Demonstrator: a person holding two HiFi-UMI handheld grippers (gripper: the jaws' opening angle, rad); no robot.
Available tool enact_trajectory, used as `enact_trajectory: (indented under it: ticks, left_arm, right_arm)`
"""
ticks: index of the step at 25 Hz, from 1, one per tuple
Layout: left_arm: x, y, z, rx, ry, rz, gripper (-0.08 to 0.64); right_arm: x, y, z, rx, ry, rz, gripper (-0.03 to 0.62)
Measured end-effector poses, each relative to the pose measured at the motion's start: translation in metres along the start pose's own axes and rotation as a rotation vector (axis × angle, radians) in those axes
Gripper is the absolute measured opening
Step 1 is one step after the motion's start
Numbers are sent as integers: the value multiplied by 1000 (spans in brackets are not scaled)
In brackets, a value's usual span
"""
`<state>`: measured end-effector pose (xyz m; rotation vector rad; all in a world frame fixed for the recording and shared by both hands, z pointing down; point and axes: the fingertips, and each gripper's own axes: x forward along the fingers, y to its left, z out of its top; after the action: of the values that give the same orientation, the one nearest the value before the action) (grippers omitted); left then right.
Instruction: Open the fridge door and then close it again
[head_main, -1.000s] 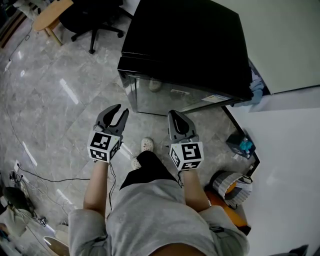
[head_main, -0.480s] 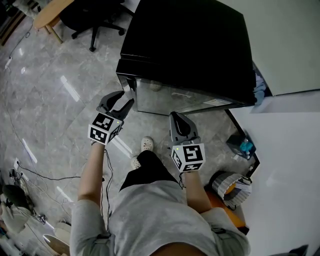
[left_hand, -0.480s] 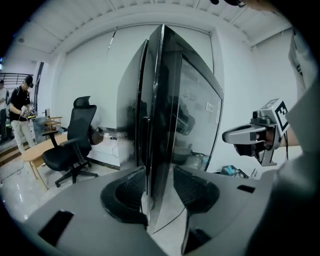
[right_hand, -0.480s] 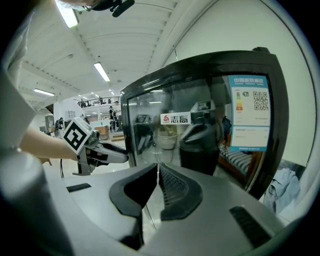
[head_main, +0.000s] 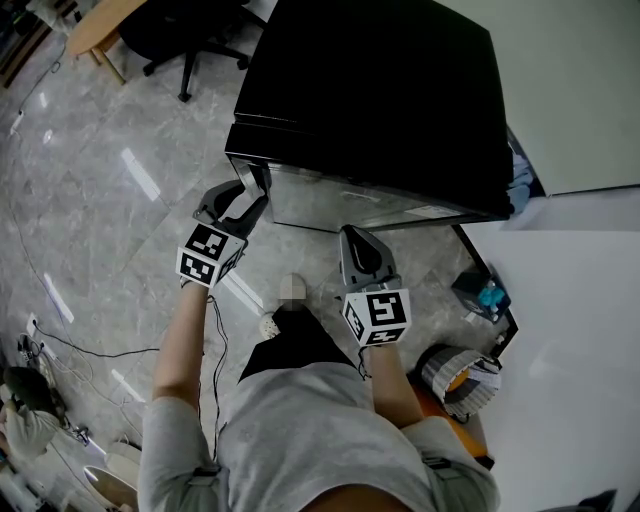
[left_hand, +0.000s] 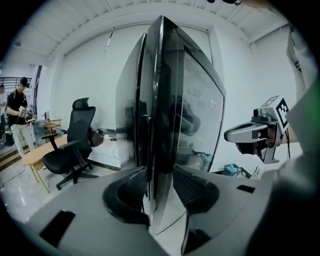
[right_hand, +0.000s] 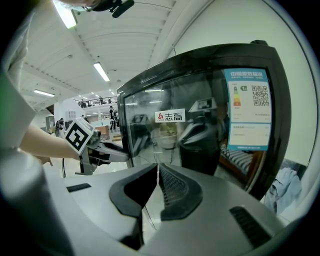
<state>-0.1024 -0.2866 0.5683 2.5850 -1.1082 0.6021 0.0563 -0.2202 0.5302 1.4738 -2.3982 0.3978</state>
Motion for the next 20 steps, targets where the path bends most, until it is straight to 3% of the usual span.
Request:
enact_trajectory:
  ticks: [3, 12, 20]
  left_arm:
    - [1, 2, -1, -20, -19, 19, 166]
    - [-7, 0, -2, -41, 41, 93, 144]
    - [-11, 0, -2, -21, 67, 141, 138]
  right_arm:
    - [1, 0, 1, -1, -3, 9, 25]
    - [-9, 3, 3, 1, -18, 23, 25]
    - [-24, -5, 6, 10, -32, -7, 26]
